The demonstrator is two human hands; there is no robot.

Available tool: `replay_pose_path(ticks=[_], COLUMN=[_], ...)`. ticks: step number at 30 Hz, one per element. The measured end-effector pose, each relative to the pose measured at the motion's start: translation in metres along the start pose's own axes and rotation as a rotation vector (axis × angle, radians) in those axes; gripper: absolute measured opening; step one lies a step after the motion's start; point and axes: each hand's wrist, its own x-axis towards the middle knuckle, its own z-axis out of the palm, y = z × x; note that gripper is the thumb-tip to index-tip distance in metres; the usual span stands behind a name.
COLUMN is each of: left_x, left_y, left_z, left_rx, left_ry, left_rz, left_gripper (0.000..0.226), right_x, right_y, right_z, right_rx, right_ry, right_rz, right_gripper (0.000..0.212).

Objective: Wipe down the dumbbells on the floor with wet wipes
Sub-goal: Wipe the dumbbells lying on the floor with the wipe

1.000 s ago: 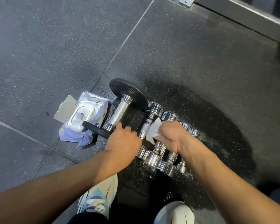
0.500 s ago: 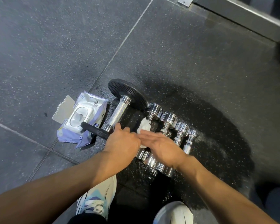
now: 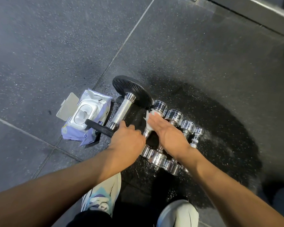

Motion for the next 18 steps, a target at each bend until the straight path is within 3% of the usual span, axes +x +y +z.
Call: replay_pose_path(ticks=[2,5,7,11,15,18], left_x=[0.001,0.002,0.003,0.002,0.004,0.008], left_y=[0.0,0.0,0.0,0.0,0.0,0.0], left_z=[-0.001,-0.003,-0.002,0.003,0.005,0.006], left_rx=[0.004,-0.021,-0.018,0.014,0.011,0.01], left_ry=[-0.004,-0.036,-0.034,0.008,0.023,-0.014], left_rz=[0.002,0.004,0.008,0.008,0.009,0.005], left_gripper=[0.037,0.042,0.043,0.038,0.035,0.039], right_x=[-0.005,-0.021,-0.018,-0.004,-0.016,-0.037], right_y=[-0.006,-0.009,-0.005,-0.008,-0.018,-0.029], right_z=[0.009,0.017,0.012,-0.003,0.013,0.014], right_rx=[-0.025,0.049,0.048,-0.158,0.082,0.091], right_ry=[-0.029,-0.11,-0.082,-0.056,-0.018,-0.102], right_rz=[0.001,-0.202,-0.258,-0.008,0.049,-0.002], right_gripper=[0.073,0.102,0.097,0.082,0.071,0.08])
